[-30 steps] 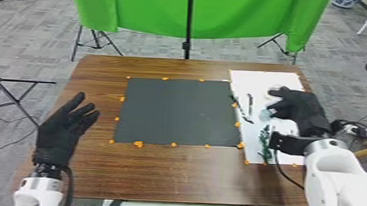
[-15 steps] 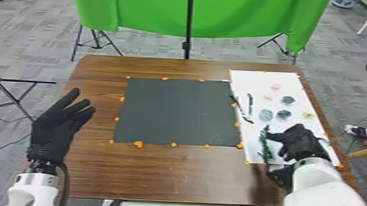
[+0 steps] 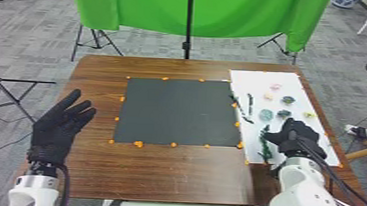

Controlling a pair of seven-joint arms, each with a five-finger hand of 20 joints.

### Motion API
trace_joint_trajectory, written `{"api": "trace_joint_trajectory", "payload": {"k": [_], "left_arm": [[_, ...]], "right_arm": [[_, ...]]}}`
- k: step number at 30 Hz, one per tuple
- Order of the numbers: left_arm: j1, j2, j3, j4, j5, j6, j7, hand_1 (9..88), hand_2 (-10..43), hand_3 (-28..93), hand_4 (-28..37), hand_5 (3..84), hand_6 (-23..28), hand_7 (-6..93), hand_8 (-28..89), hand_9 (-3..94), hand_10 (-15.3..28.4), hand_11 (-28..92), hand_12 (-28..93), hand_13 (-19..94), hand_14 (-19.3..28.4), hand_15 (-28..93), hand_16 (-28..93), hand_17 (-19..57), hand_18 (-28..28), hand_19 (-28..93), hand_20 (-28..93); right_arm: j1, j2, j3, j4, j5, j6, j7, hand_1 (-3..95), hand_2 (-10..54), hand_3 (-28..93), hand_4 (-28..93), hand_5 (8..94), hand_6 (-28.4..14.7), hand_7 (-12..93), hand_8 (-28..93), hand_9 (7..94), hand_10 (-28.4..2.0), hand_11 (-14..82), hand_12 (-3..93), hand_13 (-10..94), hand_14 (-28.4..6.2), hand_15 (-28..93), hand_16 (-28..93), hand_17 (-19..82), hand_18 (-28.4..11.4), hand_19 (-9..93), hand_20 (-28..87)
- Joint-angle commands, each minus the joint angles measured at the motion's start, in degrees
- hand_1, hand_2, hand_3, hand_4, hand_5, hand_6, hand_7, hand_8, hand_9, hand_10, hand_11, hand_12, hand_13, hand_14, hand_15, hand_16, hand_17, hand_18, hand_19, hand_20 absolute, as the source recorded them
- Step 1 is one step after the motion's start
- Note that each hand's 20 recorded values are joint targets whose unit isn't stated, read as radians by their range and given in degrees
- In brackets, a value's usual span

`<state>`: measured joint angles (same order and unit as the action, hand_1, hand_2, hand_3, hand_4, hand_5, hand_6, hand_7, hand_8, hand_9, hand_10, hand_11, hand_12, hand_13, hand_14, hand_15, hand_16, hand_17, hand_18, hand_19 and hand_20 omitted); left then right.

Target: Arrange flowers

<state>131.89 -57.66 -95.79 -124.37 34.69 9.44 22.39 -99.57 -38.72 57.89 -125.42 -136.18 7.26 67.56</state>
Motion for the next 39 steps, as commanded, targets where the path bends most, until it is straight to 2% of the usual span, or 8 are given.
{"api": "trace_joint_trajectory", "payload": {"k": [1, 7, 14, 17, 21, 30, 35, 39], "left_arm": [[0.4, 0.37, 0.35, -0.16, -0.70, 0.72, 0.25, 24.9, 6.0, 79, -23.4, 40.7, 9.3, 10.1, -9, 38.5, 21.1, 23, 11, 26, 28.3, 50, -8, -9.0, 26.2, 55, 7], [0.0, -0.58, -0.26, -0.19, -0.20, 0.46, -0.81, 24.9, 6.1, 79, -23.4, 40.7, 9.4, 10.1, -9, 38.5, 21.1, 23, 11, 26, 28.4, 50, -9, -9.0, 26.3, 55, 7], [0.4, 0.31, -0.13, -0.27, -0.82, 0.93, -0.06, 24.9, 6.0, 79, -23.3, 40.7, 9.4, 10.1, -9, 38.6, 21.2, 23, 11, 26, 28.3, 50, -9, -9.0, 26.2, 55, 7], [0.1, -0.08, -0.32, -0.31, -0.60, 0.77, -0.57, 24.9, 6.1, 79, -23.3, 40.7, 9.4, 10.1, -9, 38.6, 21.2, 23, 11, 26, 28.3, 50, -9, -9.0, 26.3, 55, 7], [0.3, -0.10, -0.43, -0.45, -0.52, 0.86, -1.05, 24.9, 6.0, 79, -23.2, 40.7, 9.4, 10.2, -9, 38.6, 21.2, 23, 11, 26, 28.4, 50, -9, -9.0, 26.2, 55, 7], [1.3, -0.50, -1.79, -0.99, -0.28, 1.32, -1.18, 25.0, 6.0, 79, -23.2, 40.7, 9.4, 10.3, -9, 38.6, 21.2, 23, 11, 26, 28.4, 50, -9, -9.0, 26.2, 55, 7], [1.6, -0.38, -2.34, -1.45, 0.07, 1.38, -1.41, 25.0, 6.1, 79, -23.2, 40.7, 9.4, 10.3, -9, 38.6, 21.2, 23, 11, 26, 28.4, 50, -9, -9.0, 26.3, 55, 7], [2.9, -0.24, -3.24, -2.25, 0.14, 1.97, -1.40, 25.0, 6.1, 79, -23.2, 40.6, 9.4, 10.4, -9, 38.6, 21.2, 23, 11, 26, 28.4, 50, -9, -9.0, 26.3, 55, 7]], "right_arm": [[4.3, -0.7, -5.6, 3.3, -0.2, -4.1, 0.6, 32.4, -7.7, 71, -23, 72.5, -7.8, 12, -11, 79.9, -15.8, 35.7, 17.8, 73, -12.4, 67, 15, 32, -28.2, 91, 17], [5.9, -1.8, -8.2, 5.1, -1.5, -8.1, 1.7, 33.7, -8.6, 72, -23, 73.7, -8.0, 12, -11, 80.6, -16.0, 35.4, 17.7, 74, -12.0, 67, 15, 34, -28.3, 92, 16], [10.2, -2.9, -13.8, 7.4, 0.3, -13.0, -0.4, 39.2, -9.4, 72, -23, 78.7, -6.2, 14, -11, 82.6, -15.0, 36.4, 18.3, 77, -11.0, 67, 16, 35, -28.3, 93, 16], [12.1, -3.7, -16.3, 8.6, 0.1, -15.8, -1.4, 49.4, -9.5, 67, -26, 83.7, -4.5, 19, 4, 86.0, -12.8, 39.8, 19.5, 80, -9.1, 68, 18, 39, -27.1, 93, 21], [10.9, -4.0, -14.8, 7.9, -1.3, -13.7, -1.0, 56.1, -9.5, 67, -28, 88.4, -3.5, 22, 8, 90.1, -11.0, 43.1, 20.3, 84, -7.4, 69, 21, 43, -25.5, 93, 28], [12.4, -3.3, -10.7, 1.4, -4.8, -6.9, -2.9, 57.3, -9.5, 70, -28, 90.5, -4.5, 22, 11, 92.3, -12.0, 44.0, 20.8, 86, -7.3, 71, 22, 45, -24.6, 93, 35], [18.6, -6.9, -13.1, -0.8, -2.6, -4.5, -6.6, 57.1, -9.5, 71, -28, 91.0, -4.6, 22, 12, 92.9, -11.9, 43.9, 20.9, 86, -7.3, 72, 22, 46, -24.4, 93, 37], [29.5, -14.5, -20.5, 3.3, 1.1, -4.2, -12.2, 56.9, -9.5, 72, -28, 91.3, -4.6, 21, 12, 93.3, -12.0, 44.0, 20.9, 87, -7.2, 72, 22, 46, -24.4, 93, 38]]}}
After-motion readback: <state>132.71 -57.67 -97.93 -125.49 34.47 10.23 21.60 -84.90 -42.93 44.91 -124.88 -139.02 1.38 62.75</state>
